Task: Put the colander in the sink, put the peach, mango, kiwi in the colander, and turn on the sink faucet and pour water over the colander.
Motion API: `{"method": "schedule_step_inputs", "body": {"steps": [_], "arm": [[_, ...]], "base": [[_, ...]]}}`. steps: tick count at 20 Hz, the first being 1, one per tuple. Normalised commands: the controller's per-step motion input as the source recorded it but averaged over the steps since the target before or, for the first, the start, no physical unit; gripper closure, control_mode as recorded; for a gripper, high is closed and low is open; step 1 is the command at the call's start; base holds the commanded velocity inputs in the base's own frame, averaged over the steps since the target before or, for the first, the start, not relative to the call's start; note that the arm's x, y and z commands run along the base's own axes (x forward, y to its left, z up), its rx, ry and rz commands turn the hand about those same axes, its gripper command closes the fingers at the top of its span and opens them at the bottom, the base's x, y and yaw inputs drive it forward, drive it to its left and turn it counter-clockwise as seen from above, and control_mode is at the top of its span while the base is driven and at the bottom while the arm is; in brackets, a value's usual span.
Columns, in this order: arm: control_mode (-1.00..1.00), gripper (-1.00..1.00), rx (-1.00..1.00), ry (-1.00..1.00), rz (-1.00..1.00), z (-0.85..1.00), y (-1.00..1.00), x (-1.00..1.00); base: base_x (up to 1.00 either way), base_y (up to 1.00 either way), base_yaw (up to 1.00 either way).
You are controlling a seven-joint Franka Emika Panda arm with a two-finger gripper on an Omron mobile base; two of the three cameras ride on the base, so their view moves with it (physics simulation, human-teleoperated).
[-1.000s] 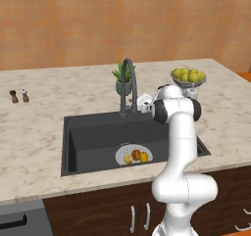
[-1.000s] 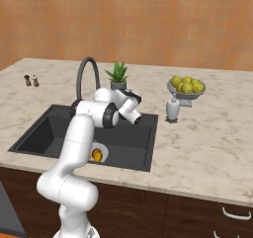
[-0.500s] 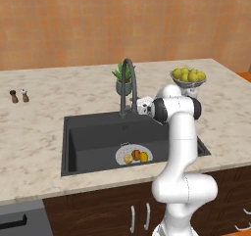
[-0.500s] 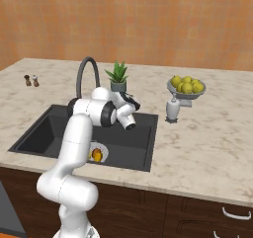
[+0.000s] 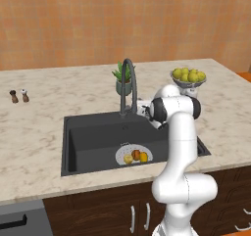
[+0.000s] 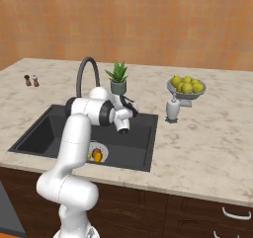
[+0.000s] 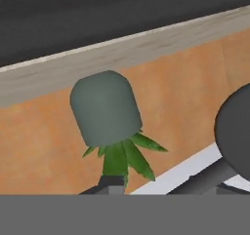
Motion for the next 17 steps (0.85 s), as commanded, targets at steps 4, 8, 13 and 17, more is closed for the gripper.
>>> {"method": "schedule_step_inputs", "body": {"steps": [4,8,13,17], "arm": [[-1.0,1.0,0.15,0.03,-0.15,0.03,-1.0,0.34],[-1.0,1.0,0.26,-0.06,-0.07,0.51,-0.97,0.12],[-1.0,1.0,0.42,-0.18,0.0,1.0,-1.0,0.0],[-1.0,1.0,0.38,-0.1,0.0,0.88,-0.98,-0.01]], "base": [[0.0,0.0,0.0],[0.0,0.0,0.0],[0.0,0.0,0.0],[0.0,0.0,0.0]]}}
